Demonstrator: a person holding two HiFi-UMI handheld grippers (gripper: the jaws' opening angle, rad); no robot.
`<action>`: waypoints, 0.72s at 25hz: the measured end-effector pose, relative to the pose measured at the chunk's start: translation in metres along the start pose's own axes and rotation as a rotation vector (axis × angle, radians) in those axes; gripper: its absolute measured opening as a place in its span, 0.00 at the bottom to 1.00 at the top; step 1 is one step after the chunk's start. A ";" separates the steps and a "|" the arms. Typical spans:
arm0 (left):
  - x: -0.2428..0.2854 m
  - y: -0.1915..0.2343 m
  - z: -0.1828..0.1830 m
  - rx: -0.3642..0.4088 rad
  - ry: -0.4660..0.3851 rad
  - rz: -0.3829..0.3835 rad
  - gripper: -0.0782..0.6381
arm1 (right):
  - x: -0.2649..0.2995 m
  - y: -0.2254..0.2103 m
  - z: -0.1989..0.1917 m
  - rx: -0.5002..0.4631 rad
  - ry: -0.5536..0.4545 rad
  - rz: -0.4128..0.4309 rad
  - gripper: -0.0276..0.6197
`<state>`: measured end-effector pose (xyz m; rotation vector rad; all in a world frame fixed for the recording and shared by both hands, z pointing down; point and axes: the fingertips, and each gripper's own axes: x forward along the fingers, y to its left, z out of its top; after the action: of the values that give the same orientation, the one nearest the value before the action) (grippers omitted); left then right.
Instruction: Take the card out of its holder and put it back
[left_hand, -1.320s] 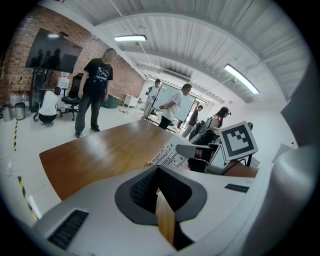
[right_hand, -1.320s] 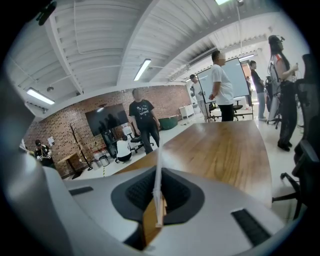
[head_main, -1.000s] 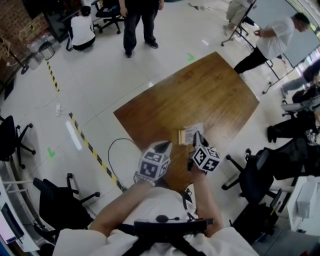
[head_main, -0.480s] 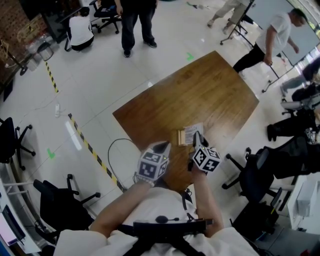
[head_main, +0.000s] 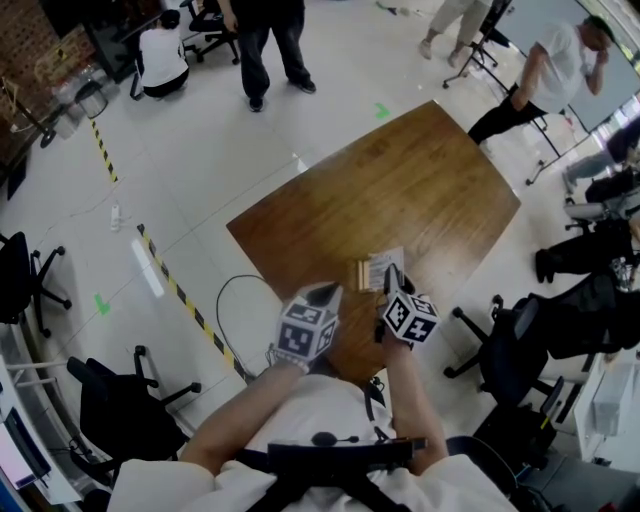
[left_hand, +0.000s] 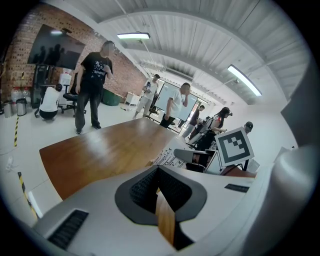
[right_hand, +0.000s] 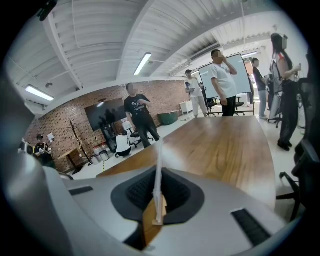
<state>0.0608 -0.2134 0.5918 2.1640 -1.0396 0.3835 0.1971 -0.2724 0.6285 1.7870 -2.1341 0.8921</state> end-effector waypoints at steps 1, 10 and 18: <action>0.000 0.000 0.000 -0.001 0.001 0.001 0.10 | 0.002 -0.001 -0.003 0.000 0.007 0.000 0.08; -0.002 0.011 -0.004 -0.018 0.014 0.016 0.10 | 0.018 0.001 -0.020 -0.013 0.056 -0.003 0.08; -0.001 0.015 -0.003 -0.027 0.016 0.021 0.10 | 0.027 0.003 -0.030 -0.023 0.079 -0.012 0.08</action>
<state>0.0486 -0.2173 0.6001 2.1242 -1.0534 0.3942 0.1819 -0.2767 0.6655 1.7218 -2.0748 0.9158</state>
